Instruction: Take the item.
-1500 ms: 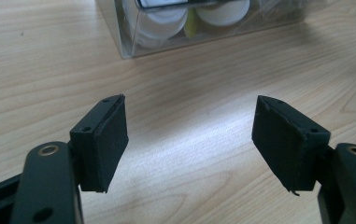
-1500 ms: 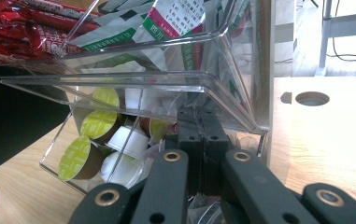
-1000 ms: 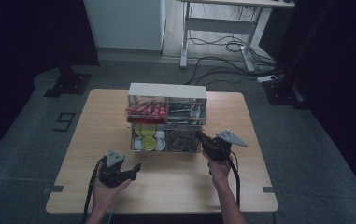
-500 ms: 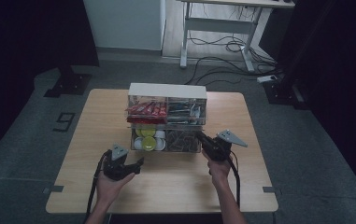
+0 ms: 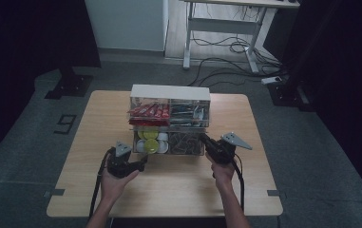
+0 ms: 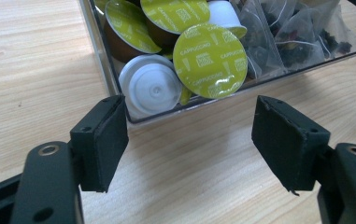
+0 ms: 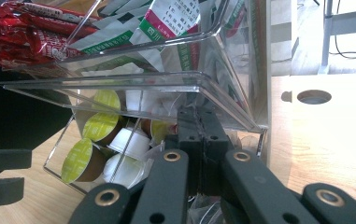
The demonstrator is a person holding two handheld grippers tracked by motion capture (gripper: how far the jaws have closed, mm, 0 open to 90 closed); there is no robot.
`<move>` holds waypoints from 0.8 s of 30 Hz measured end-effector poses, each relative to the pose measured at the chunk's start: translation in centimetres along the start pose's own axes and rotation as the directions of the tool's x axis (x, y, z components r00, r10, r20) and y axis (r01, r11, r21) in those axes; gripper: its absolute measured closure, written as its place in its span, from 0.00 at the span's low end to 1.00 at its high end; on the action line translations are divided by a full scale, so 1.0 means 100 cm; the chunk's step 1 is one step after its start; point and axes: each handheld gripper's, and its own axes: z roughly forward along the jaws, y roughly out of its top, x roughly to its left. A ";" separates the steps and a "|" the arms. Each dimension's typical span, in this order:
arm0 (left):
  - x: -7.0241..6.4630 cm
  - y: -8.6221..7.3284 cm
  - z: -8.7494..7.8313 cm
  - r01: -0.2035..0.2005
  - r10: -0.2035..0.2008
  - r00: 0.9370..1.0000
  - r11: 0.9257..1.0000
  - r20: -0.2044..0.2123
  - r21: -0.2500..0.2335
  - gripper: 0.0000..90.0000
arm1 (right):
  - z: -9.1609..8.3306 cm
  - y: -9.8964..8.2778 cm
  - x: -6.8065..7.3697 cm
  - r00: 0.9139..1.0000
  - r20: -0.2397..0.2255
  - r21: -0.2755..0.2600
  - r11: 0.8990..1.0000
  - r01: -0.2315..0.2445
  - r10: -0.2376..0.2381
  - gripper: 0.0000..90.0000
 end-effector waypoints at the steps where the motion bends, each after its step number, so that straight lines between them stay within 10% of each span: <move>1: 0.000 0.000 0.001 0.001 -0.001 1.000 1.000 -0.002 -0.002 0.30 | 0.000 0.000 0.000 1.000 0.000 0.000 1.000 -0.001 0.001 0.99; 24: -0.013 0.015 0.020 -0.026 0.026 0.999 1.000 -0.022 -0.016 0.30 | -0.001 0.001 -0.002 1.000 0.000 0.000 1.000 -0.003 0.003 0.99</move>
